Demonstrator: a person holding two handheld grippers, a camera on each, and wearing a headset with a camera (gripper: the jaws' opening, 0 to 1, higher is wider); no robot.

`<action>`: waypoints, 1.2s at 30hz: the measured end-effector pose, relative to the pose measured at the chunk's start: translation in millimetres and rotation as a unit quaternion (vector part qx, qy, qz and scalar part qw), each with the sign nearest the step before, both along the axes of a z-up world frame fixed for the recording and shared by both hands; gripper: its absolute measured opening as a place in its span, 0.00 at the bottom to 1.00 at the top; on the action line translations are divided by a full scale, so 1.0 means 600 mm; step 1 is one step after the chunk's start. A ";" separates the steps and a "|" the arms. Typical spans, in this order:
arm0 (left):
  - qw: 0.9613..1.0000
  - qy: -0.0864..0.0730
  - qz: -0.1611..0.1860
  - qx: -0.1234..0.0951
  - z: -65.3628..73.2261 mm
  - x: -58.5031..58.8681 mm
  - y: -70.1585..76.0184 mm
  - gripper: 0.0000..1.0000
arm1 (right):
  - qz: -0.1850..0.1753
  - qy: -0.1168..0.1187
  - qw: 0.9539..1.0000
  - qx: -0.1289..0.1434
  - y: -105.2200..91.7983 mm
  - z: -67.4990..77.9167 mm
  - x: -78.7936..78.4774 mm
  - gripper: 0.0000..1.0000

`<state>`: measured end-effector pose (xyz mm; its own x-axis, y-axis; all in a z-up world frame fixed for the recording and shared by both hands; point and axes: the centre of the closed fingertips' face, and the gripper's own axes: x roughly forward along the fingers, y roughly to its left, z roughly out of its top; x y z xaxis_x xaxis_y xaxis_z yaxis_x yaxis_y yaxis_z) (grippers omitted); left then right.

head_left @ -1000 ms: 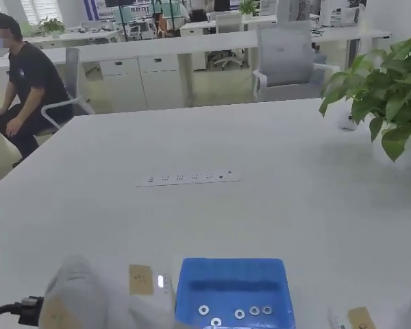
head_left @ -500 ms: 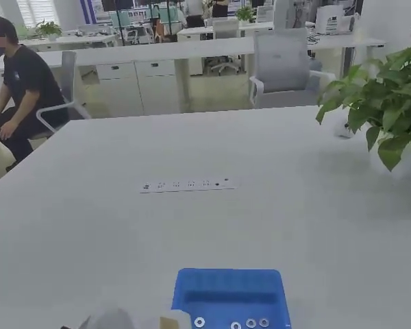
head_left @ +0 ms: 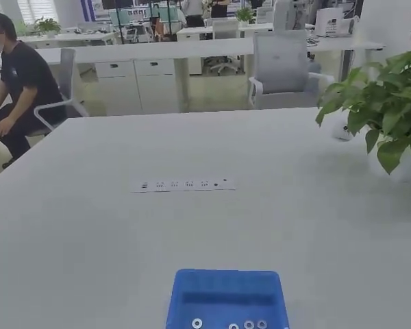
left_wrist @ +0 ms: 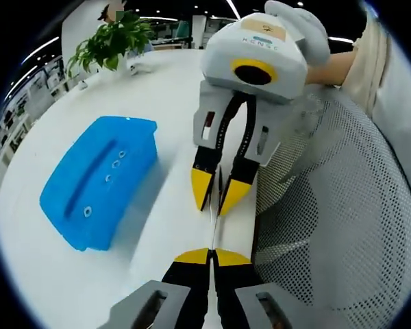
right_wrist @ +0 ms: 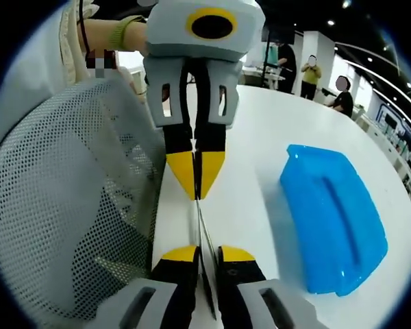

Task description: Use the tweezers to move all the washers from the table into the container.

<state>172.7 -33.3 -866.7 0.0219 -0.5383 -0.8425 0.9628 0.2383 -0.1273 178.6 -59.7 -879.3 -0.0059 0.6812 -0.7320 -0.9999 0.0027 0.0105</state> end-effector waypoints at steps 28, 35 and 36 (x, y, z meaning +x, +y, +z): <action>0.986 0.068 -0.030 0.148 -0.025 -0.009 0.024 0.00 | -0.188 0.039 0.972 0.136 -0.113 0.143 0.035 0.34; 0.985 0.066 -0.024 0.157 -0.023 -0.013 0.030 0.00 | -0.214 0.024 0.967 0.139 -0.122 0.147 0.048 0.39; 0.985 0.062 -0.022 0.158 -0.023 -0.014 0.033 0.01 | -0.215 0.021 0.966 0.140 -0.121 0.147 0.046 0.39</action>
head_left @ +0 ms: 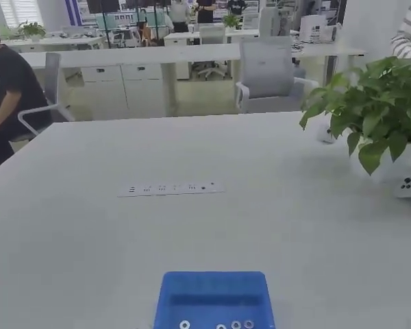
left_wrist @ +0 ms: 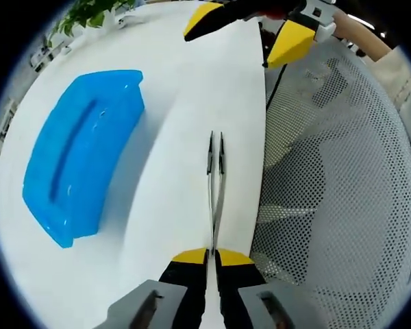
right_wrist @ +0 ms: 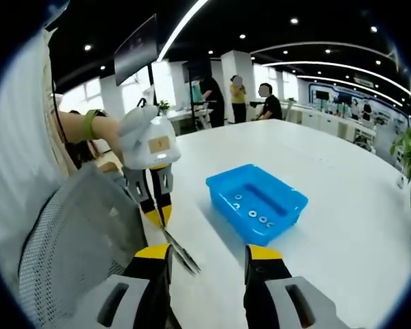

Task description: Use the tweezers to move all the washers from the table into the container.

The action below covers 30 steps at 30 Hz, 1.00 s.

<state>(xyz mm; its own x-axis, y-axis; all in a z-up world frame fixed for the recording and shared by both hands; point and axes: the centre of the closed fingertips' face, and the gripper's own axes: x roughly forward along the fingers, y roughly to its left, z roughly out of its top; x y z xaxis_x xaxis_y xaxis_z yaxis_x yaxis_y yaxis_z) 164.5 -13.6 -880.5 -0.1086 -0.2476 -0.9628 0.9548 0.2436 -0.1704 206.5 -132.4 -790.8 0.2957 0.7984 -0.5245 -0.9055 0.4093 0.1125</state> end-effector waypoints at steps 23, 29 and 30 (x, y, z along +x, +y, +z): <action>0.873 -0.235 0.372 -0.211 0.123 0.060 0.142 0.58 | -0.155 -0.052 0.985 0.047 -0.084 0.045 0.054 0.78; 0.778 -0.287 0.463 -0.311 0.181 0.094 0.159 0.75 | -0.177 -0.056 0.981 0.050 -0.119 0.050 0.056 0.85; 0.763 -0.293 0.474 -0.327 0.187 0.099 0.160 0.81 | -0.182 -0.058 0.980 0.050 -0.129 0.049 0.055 0.87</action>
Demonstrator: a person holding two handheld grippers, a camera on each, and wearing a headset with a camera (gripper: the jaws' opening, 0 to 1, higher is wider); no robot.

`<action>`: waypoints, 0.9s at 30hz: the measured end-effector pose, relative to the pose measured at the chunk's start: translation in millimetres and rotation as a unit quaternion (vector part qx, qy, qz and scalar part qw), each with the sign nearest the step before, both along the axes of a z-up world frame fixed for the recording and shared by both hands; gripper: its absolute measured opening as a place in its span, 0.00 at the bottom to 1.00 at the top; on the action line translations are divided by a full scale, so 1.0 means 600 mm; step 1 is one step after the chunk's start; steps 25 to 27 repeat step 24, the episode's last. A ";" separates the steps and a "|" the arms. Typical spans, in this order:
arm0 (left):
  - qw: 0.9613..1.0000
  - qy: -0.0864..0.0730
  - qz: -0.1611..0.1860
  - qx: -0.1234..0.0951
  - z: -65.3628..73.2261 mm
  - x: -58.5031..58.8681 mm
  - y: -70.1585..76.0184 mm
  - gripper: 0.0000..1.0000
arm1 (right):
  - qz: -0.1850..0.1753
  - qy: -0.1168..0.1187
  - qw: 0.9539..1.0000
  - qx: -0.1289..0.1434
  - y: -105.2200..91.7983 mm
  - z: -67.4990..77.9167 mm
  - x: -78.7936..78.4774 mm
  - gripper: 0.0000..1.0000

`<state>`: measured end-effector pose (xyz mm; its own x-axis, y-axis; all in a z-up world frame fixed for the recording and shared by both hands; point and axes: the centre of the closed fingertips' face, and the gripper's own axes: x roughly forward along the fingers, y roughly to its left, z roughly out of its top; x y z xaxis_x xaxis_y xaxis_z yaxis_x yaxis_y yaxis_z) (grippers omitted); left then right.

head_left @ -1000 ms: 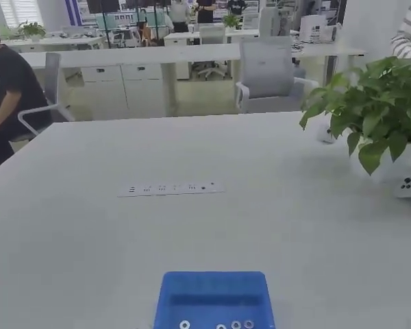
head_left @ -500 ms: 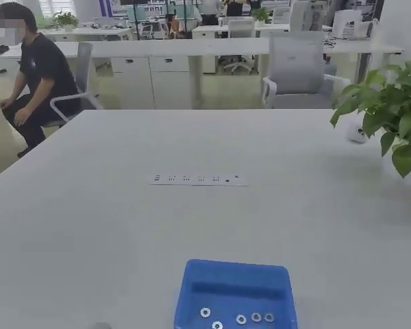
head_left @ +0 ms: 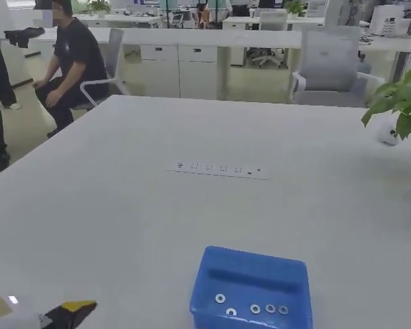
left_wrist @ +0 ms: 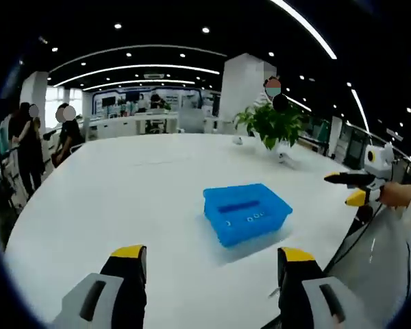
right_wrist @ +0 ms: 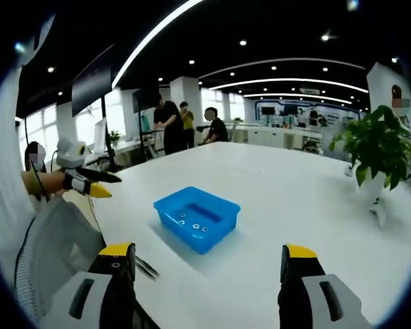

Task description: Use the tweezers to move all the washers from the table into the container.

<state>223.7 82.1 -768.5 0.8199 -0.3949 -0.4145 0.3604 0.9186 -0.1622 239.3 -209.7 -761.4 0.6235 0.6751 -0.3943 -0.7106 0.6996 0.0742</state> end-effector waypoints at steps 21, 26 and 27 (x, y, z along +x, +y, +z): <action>0.995 -0.088 0.057 -0.003 0.019 0.022 0.001 0.99 | -0.102 -0.049 0.993 -0.040 -0.061 -0.013 0.021 0.91; 0.995 -0.084 0.055 0.012 0.015 0.021 0.002 0.99 | -0.105 -0.045 0.993 -0.038 -0.061 -0.015 0.020 0.90; 0.995 -0.084 0.055 0.012 0.015 0.021 0.002 0.99 | -0.105 -0.045 0.993 -0.038 -0.061 -0.015 0.020 0.90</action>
